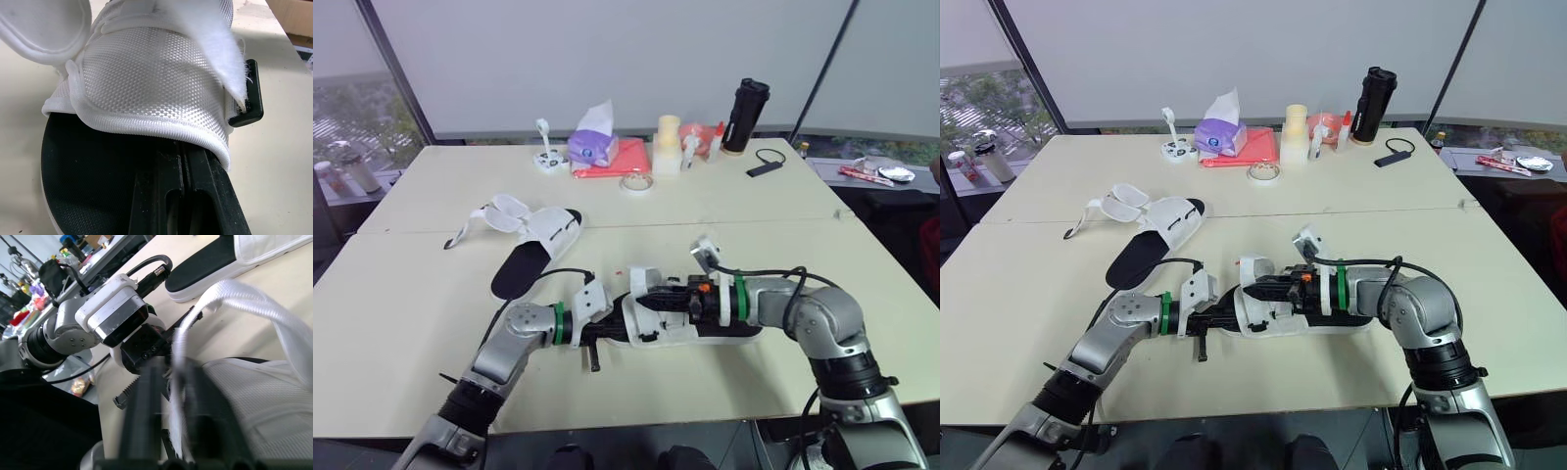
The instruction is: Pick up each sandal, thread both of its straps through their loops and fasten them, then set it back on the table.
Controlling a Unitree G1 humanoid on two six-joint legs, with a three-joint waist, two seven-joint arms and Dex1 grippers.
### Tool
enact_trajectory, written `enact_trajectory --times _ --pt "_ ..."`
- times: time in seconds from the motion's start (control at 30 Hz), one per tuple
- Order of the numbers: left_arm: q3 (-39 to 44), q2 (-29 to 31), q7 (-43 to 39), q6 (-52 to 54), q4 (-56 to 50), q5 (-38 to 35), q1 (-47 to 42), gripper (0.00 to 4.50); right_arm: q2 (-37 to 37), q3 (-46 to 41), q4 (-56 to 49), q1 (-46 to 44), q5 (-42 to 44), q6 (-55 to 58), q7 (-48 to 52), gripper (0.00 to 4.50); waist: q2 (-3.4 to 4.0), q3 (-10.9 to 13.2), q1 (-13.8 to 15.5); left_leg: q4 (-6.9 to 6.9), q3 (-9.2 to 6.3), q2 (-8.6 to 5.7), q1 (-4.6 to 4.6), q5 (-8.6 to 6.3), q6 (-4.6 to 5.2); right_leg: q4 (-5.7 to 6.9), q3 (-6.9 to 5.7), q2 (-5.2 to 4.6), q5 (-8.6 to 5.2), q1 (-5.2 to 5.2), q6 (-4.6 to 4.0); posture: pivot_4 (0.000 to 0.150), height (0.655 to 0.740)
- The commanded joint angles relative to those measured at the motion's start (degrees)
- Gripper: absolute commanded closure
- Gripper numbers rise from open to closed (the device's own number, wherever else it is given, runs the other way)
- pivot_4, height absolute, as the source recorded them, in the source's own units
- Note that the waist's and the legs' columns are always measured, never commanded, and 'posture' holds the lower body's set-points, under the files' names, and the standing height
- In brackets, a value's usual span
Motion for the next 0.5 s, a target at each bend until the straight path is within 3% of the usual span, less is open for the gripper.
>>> enact_trajectory --times 0.03,0.5 --pt "-2.1 0.8 0.1 1.8 3.6 2.9 2.0 4.50 0.1 -0.7 -2.5 0.2 1.7 0.5 -0.3 4.49 0.00 0.0 0.0 0.00 0.00 0.00 0.00 0.00 0.00 0.00 0.00 0.00 0.00 0.00 0.00 0.150 0.7394" --pt "-2.4 0.7 -0.2 1.7 3.5 2.9 2.1 4.50 -5.3 5.2 -7.8 4.8 -2.1 -2.5 0.6 4.49 -0.01 0.0 0.0 0.00 0.00 0.00 -0.01 0.00 0.00 -0.02 0.00 0.02 -0.01 -0.02 -0.01 0.150 0.7394"
